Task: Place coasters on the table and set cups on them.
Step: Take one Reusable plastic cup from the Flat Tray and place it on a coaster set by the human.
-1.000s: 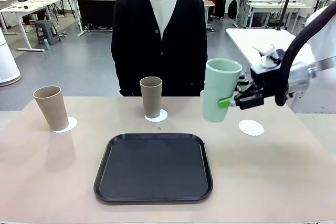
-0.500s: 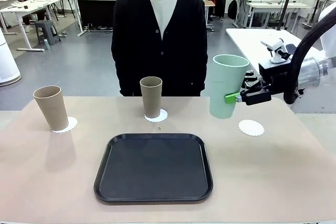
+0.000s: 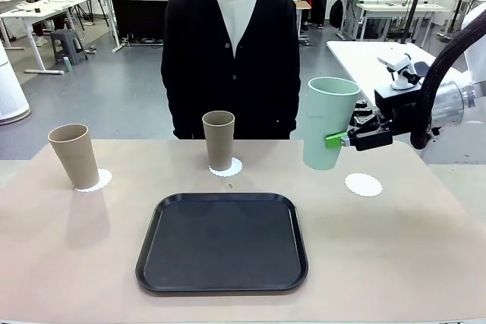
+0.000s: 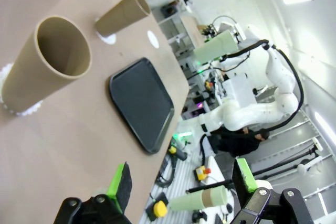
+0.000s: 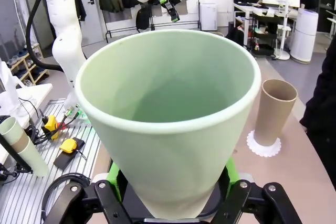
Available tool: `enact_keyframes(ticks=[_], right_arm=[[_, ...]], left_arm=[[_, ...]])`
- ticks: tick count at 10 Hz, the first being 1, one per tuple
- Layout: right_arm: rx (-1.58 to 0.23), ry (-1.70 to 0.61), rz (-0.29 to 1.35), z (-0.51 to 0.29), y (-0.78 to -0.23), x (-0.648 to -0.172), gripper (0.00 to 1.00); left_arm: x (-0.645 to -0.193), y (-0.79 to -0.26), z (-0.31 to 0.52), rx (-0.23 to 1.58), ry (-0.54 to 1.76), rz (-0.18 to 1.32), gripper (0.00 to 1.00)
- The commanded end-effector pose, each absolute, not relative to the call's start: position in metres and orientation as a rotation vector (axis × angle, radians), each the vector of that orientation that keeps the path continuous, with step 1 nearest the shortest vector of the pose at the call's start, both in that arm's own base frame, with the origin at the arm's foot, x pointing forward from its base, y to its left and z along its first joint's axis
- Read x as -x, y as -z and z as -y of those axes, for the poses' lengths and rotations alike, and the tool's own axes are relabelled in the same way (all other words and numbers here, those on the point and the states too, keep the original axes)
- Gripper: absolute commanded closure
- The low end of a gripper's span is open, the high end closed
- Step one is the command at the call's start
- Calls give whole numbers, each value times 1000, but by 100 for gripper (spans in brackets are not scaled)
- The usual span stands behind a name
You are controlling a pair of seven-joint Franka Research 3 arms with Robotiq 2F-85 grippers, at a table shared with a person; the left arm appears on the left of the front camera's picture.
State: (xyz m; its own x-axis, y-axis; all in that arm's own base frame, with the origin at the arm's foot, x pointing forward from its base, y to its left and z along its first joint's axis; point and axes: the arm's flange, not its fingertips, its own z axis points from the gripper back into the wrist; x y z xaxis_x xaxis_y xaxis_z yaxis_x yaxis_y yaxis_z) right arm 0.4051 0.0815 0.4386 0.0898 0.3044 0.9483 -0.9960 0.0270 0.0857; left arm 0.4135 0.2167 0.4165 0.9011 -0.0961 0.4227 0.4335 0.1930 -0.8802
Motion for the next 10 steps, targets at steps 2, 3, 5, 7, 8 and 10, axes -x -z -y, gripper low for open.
enact_keyframes(ticks=[2,3,5,7,8,10], right_arm=[[-1010,-1266,923,-82,-439,-405,17],[-1051,-1274,933,-64,-436,-428,17],[-1047,-1202,973,-22,-423,-474,17],[-930,-1180,975,14,-405,-501,17],[-842,-1183,986,30,-401,-512,17],[-761,-1272,982,58,-394,-521,17]], left_arm=[[-412,-418,-217,1329,376,305,0],[-412,-418,-217,1329,376,305,0],[-412,-418,-217,1329,376,305,0],[-412,-418,-217,1329,376,305,0],[-412,-418,-217,1329,376,305,0],[-412,-418,-217,1329,376,305,0]])
